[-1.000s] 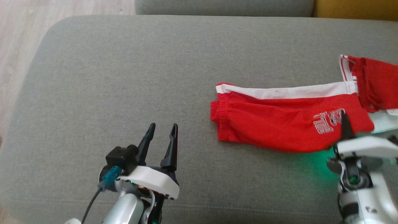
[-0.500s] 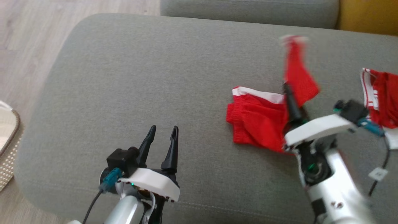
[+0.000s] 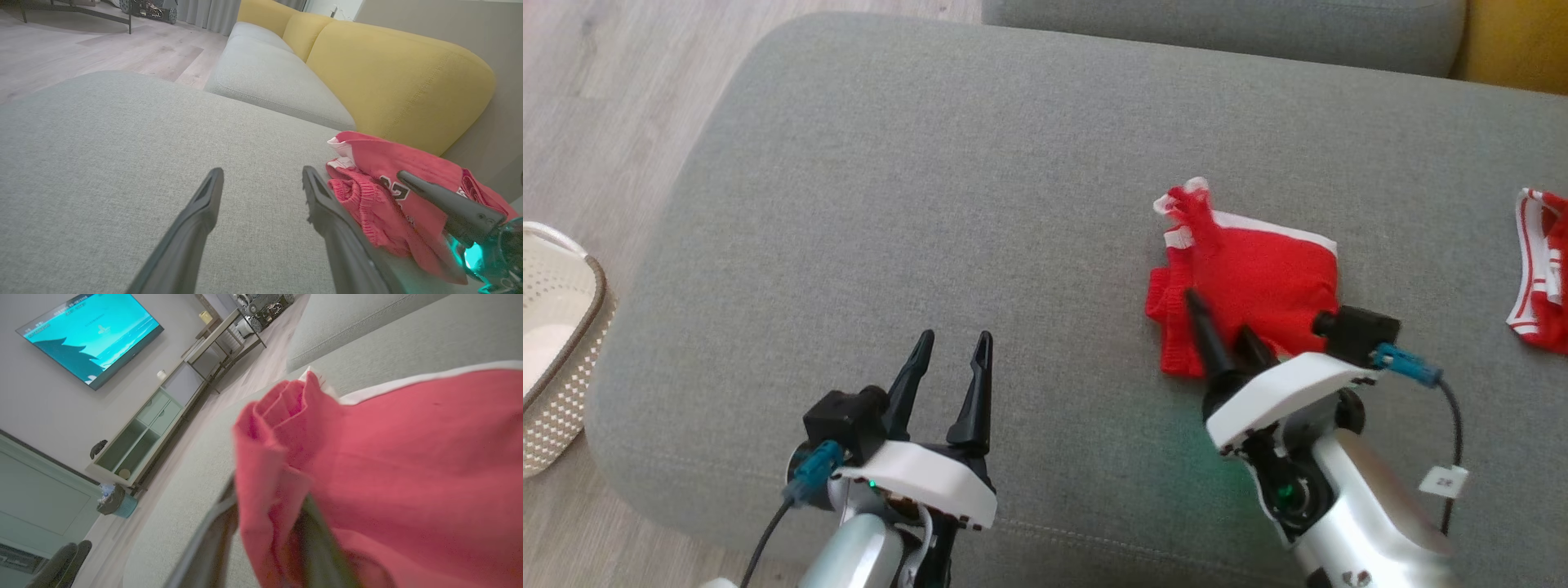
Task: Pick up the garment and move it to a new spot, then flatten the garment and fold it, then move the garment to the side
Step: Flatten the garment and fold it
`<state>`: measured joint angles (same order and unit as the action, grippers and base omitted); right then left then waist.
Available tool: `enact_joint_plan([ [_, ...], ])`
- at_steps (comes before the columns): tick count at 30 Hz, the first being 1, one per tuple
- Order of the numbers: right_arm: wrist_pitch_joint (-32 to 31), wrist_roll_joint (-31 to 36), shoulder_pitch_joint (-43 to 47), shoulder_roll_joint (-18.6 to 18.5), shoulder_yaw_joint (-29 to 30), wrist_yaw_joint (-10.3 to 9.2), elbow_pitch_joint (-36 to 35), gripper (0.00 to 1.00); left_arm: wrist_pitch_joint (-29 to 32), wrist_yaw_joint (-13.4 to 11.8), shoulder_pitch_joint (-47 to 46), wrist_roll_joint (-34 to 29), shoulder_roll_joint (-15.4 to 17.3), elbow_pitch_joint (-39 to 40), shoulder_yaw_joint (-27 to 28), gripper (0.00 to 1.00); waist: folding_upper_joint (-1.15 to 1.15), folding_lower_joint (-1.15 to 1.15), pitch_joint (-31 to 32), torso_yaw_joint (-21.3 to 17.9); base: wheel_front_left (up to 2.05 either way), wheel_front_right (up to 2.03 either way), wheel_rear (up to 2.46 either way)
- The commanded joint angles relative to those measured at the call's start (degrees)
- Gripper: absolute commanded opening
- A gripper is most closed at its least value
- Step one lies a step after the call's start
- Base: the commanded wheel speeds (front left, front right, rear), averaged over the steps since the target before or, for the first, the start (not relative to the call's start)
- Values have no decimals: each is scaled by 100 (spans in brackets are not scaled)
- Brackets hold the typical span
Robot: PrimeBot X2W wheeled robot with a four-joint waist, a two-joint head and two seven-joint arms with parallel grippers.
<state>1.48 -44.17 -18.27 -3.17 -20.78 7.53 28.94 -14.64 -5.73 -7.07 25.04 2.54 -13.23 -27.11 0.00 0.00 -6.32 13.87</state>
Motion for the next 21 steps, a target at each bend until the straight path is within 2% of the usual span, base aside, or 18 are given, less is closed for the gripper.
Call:
enact_joint_plan([
  [1, 85, 84, -275, 21, -215, -4, -164, 100, -36, -41, -103, 36, 33, 212, 154, 100, 0, 0, -27, 9, 0, 0, 0],
  [7, 4, 184, -230, 5, -624, -4, -32, 100, -36, -46, -110, 89, 33, 214, 144, 100, 0, 0, -31, 2, 0, 0, 0],
  [14, -289, 391, -272, -21, -797, -4, 561, 100, -36, -60, -102, 81, 33, 213, 206, 100, 0, 0, 36, -118, 0, 0, 0],
  [21, 75, 335, -363, -82, -668, -4, 171, 100, -36, -6, -45, 34, 33, 248, 380, 100, 0, 0, 206, -474, 0, 0, 0],
])
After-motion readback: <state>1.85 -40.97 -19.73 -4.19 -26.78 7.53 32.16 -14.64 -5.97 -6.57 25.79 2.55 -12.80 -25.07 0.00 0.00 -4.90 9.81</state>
